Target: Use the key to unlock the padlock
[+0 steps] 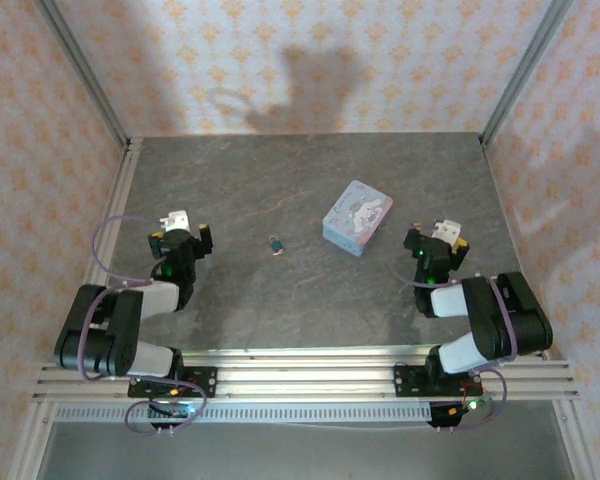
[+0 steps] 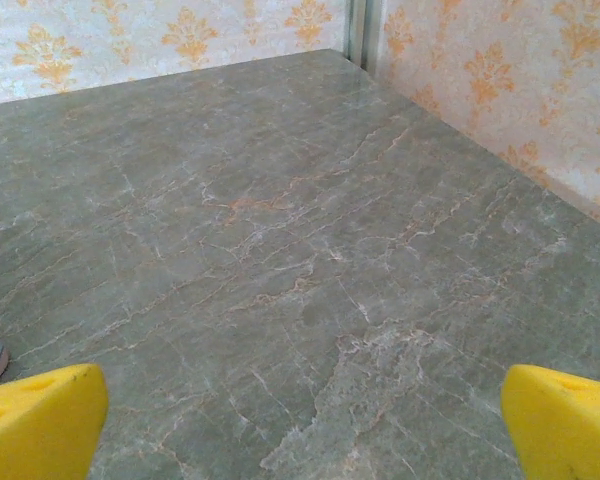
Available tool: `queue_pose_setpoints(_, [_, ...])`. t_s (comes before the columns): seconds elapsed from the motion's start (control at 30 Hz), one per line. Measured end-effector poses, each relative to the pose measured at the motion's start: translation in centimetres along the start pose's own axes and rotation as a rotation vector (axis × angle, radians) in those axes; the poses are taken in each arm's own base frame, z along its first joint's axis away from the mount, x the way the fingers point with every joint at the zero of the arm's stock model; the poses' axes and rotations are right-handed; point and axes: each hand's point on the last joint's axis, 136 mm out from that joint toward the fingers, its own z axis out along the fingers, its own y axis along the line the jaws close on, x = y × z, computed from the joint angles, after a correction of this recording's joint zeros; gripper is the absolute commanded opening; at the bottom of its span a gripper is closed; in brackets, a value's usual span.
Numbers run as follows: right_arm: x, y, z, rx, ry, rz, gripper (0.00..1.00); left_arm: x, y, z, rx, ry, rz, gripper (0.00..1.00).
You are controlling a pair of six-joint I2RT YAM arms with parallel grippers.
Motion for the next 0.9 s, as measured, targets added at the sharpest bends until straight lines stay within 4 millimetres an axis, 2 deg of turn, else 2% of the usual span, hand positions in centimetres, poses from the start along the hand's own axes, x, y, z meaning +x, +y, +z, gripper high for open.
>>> queue_pose_setpoints(0.1, [-0.1,0.3,0.5,0.002,0.008,-0.005,1.0,0.5,-0.7,1.1,0.029,0.029,0.004,1.0])
queue_pose_setpoints(0.23, [-1.7,0.9,1.8,0.008,0.003,0.007,1.0,-0.3,-1.5,1.3,0.067,0.016,-0.001,1.0])
queue_pose_setpoints(0.3, [-2.5,0.5,2.3,0.02,-0.005,0.024,1.0,-0.4,-1.7,1.3,0.078,0.014,-0.001,1.0])
queue_pose_setpoints(0.4, [-2.2,0.0,2.5,0.034,0.013,0.026,1.0,-0.6,-2.1,1.3,0.089,0.012,0.01,1.0])
queue_pose_setpoints(0.9, [-1.3,0.1,2.5,0.029,0.048,0.013,0.99,-0.7,-2.4,1.3,0.101,0.007,0.018,1.0])
